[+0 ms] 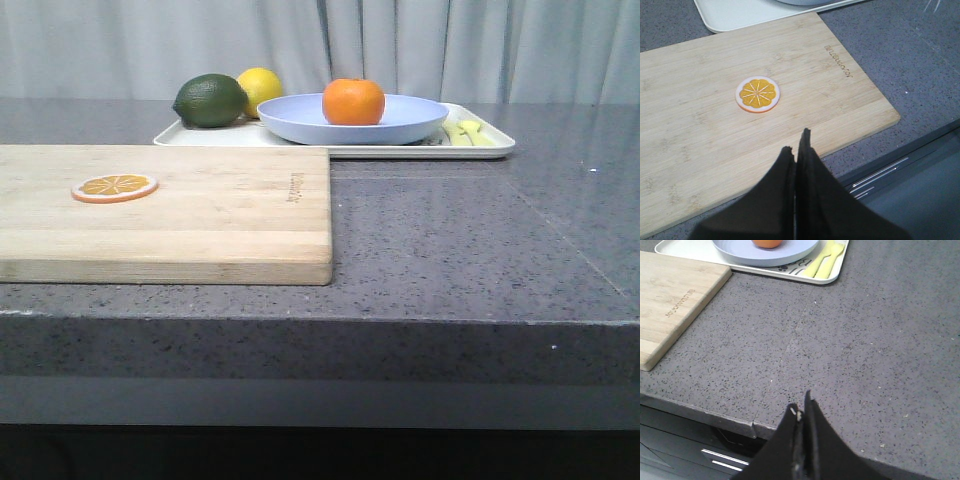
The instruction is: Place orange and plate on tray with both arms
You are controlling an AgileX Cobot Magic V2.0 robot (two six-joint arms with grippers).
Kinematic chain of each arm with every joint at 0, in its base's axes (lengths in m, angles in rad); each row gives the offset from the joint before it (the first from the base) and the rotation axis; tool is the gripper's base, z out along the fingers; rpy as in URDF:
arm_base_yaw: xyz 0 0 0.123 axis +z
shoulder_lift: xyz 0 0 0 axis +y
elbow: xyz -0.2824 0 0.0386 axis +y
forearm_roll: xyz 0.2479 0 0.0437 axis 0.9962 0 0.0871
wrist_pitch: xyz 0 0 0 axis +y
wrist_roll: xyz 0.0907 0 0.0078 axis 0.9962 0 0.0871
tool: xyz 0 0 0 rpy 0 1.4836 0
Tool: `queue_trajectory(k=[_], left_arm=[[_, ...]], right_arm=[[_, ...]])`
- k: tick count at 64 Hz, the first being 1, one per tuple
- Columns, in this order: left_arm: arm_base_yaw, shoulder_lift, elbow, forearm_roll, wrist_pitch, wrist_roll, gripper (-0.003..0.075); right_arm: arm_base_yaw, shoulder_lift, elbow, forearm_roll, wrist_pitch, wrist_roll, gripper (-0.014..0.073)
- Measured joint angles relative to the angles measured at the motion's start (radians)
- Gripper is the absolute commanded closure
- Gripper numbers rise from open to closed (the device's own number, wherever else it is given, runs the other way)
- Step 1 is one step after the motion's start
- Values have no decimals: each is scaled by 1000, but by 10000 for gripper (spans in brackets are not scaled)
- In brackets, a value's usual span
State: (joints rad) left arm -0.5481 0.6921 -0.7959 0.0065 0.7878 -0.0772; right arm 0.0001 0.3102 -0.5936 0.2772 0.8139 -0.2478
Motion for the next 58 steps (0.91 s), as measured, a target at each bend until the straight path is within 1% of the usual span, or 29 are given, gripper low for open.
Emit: queue_trajectory(k=[12, 16, 23, 30, 34, 41, 44, 50, 58], left_arm=[[7, -25, 21, 0, -12, 0, 740], [34, -60, 48, 0, -20, 0, 740], [113, -157, 130, 33, -71, 0, 740], [221, -292, 261, 67, -205, 0, 740], [292, -383, 369, 82, -324, 0, 740], [383, -501, 519, 79, -489, 0, 740], [415, -540, 579, 71, -540, 0, 740], [450, -623, 685, 45, -641, 0, 740], [455, -685, 792, 9, -737, 0, 740]], right_arm=[[0, 0, 0, 0, 0, 0, 659], [0, 0, 0, 0, 0, 0, 659], [0, 0, 0, 0, 0, 0, 659], [0, 0, 0, 1, 0, 0, 659], [0, 0, 0, 2, 0, 0, 659], [0, 0, 0, 2, 0, 0, 659], [0, 0, 0, 2, 0, 0, 659], [0, 0, 0, 2, 0, 0, 659], [0, 0, 0, 2, 0, -2, 659]])
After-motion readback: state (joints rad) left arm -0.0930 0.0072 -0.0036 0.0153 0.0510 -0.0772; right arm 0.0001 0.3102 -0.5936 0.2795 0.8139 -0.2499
